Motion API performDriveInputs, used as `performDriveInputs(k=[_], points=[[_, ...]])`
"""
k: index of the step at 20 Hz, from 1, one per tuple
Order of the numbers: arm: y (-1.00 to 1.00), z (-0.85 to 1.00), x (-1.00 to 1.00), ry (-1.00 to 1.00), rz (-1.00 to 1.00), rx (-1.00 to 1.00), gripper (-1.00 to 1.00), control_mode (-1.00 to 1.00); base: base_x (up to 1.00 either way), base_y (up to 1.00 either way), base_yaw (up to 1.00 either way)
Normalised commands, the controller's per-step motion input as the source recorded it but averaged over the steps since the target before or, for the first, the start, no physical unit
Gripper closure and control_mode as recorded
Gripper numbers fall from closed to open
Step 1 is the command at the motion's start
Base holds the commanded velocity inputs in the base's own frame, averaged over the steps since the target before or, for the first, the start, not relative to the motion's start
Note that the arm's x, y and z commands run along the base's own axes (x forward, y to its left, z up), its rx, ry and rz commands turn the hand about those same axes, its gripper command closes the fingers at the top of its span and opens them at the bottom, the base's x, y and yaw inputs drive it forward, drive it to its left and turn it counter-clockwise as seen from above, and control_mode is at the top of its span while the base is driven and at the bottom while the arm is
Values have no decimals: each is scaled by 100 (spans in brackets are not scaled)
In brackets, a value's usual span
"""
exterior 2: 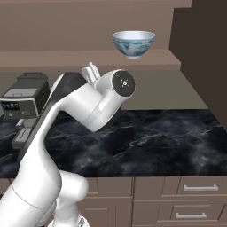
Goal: Move the bowls from the cabinet to the plates on the dining table.
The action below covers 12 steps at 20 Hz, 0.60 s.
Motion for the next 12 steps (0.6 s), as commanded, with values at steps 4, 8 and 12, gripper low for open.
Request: performDriveInputs(k=[4, 8, 12], points=[[13, 18, 3, -4, -7, 0, -100, -100, 0, 0, 0], [14, 23, -2, -5, -12, -1, -100, -100, 0, 0, 0], [2, 20, -14, -4, -17, 0, -100, -100, 0, 0, 0]])
